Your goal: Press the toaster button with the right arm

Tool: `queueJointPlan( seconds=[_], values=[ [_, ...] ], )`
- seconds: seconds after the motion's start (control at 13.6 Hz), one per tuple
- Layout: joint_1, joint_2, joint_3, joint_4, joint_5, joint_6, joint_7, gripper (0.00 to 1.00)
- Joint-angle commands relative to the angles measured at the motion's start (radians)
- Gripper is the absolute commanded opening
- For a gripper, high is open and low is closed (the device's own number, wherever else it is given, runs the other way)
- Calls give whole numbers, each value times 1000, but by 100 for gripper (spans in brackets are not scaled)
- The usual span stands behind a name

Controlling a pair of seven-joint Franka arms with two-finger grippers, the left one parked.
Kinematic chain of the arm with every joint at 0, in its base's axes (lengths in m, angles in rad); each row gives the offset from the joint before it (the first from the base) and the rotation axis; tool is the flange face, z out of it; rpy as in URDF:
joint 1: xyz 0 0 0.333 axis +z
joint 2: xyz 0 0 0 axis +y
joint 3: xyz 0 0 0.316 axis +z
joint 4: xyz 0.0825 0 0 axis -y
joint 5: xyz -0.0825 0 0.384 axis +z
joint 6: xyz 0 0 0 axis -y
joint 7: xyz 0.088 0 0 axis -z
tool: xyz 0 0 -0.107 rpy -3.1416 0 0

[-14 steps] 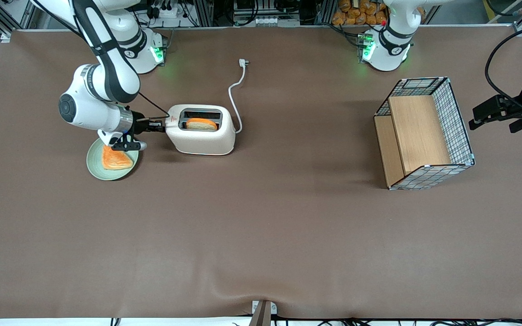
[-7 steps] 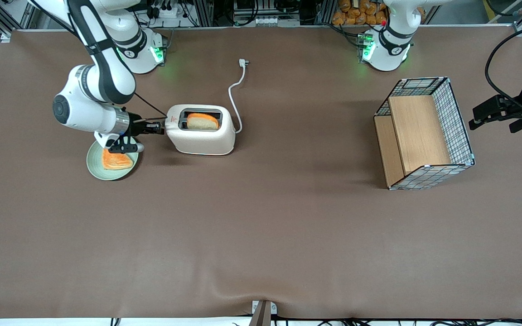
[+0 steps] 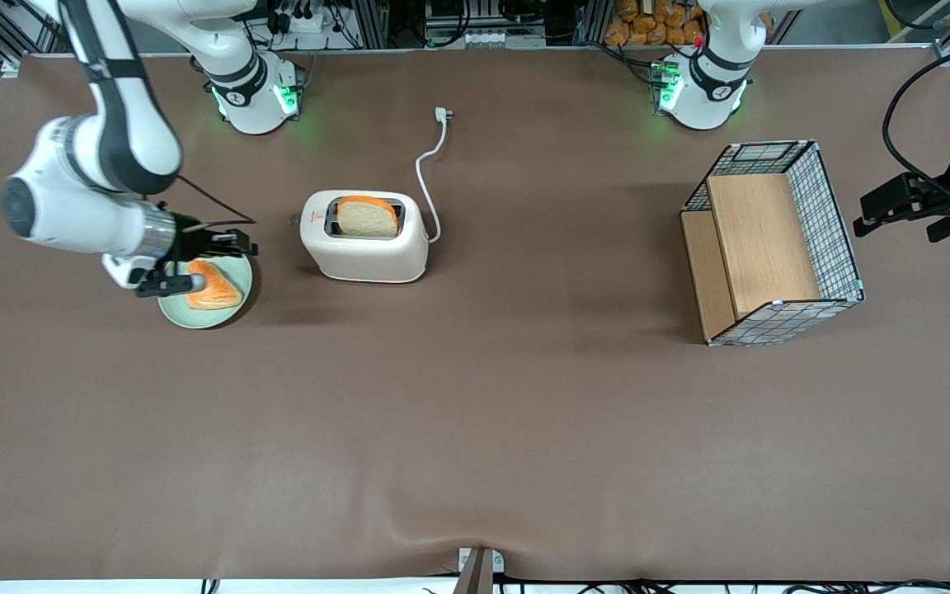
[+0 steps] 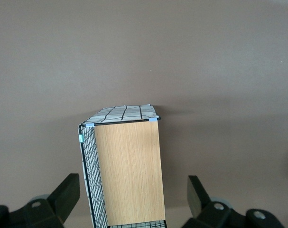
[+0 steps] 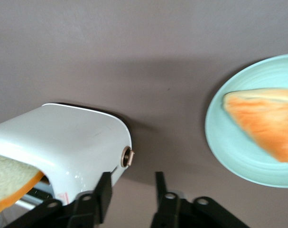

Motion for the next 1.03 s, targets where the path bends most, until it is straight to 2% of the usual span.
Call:
queueJointPlan(
  seconds=[0.0, 0.22, 0.44, 0.81, 0.96],
  values=[
    [-27, 20, 1, 151, -86, -119, -5, 100],
    [-57, 104, 1, 425, -183, -295, 6, 100],
    [-91, 221, 1, 704, -197, -476, 6, 100],
    [-96, 235, 9, 918, -269, -623, -4, 100],
    [-100, 210, 6, 938, -275, -660, 6, 100]
  ],
)
